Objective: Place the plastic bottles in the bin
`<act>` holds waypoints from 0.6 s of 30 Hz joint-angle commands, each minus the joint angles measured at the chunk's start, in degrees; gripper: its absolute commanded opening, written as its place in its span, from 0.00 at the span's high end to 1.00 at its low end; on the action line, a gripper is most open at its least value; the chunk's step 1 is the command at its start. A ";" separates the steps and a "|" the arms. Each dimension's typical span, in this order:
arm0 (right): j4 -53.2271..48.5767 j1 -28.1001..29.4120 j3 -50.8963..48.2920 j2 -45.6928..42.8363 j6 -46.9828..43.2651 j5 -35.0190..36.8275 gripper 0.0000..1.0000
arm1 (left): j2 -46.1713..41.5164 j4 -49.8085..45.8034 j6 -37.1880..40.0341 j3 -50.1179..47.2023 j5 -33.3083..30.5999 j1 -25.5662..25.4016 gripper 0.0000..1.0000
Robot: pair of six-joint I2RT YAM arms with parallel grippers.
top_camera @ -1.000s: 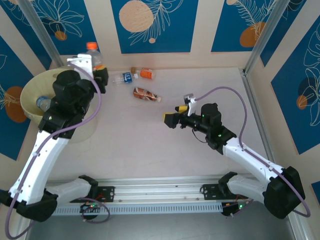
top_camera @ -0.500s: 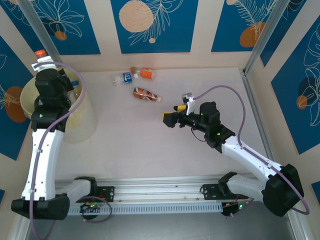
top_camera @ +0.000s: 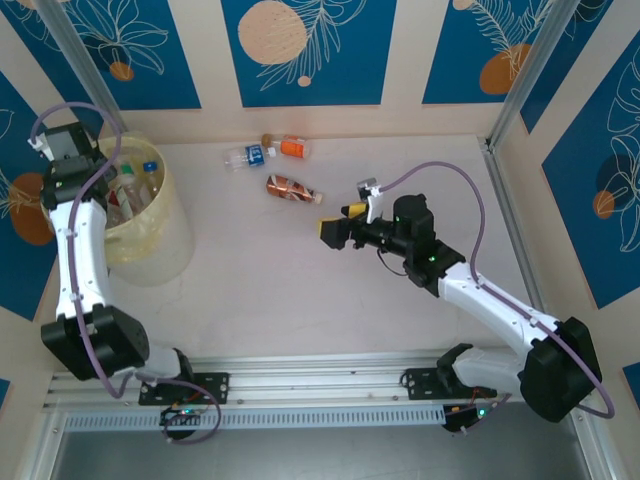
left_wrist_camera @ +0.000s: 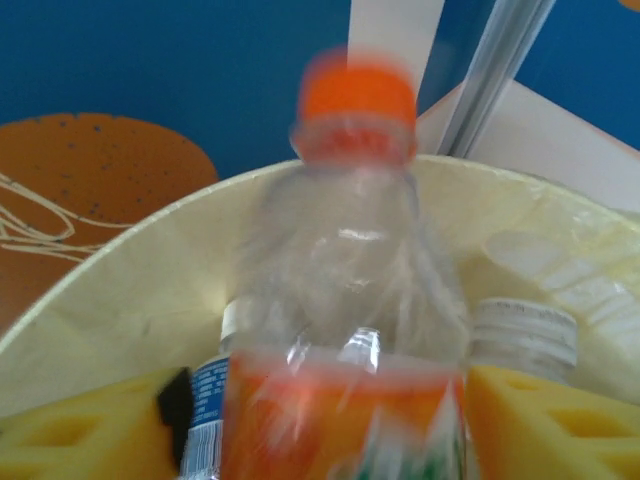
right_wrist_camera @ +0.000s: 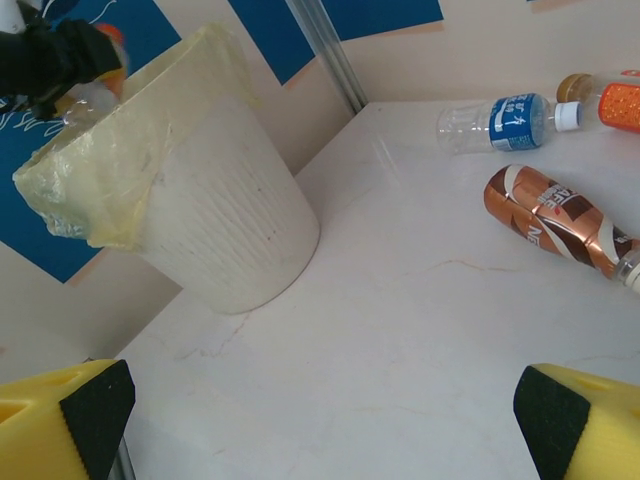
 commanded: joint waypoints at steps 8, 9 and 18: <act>-3.05 2.06 4.00 0.63 -1.61 -1.07 0.00 | 2.22 -2.09 -10.11 4.60 4.85 -0.34 0.13; -3.17 2.21 3.98 0.63 -1.60 -0.98 0.00 | 2.09 -1.85 -10.03 4.73 5.98 -0.30 0.12; -3.38 3.11 4.54 1.59 -1.82 -0.49 0.01 | 4.75 3.12 -12.80 4.59 19.41 -3.20 0.12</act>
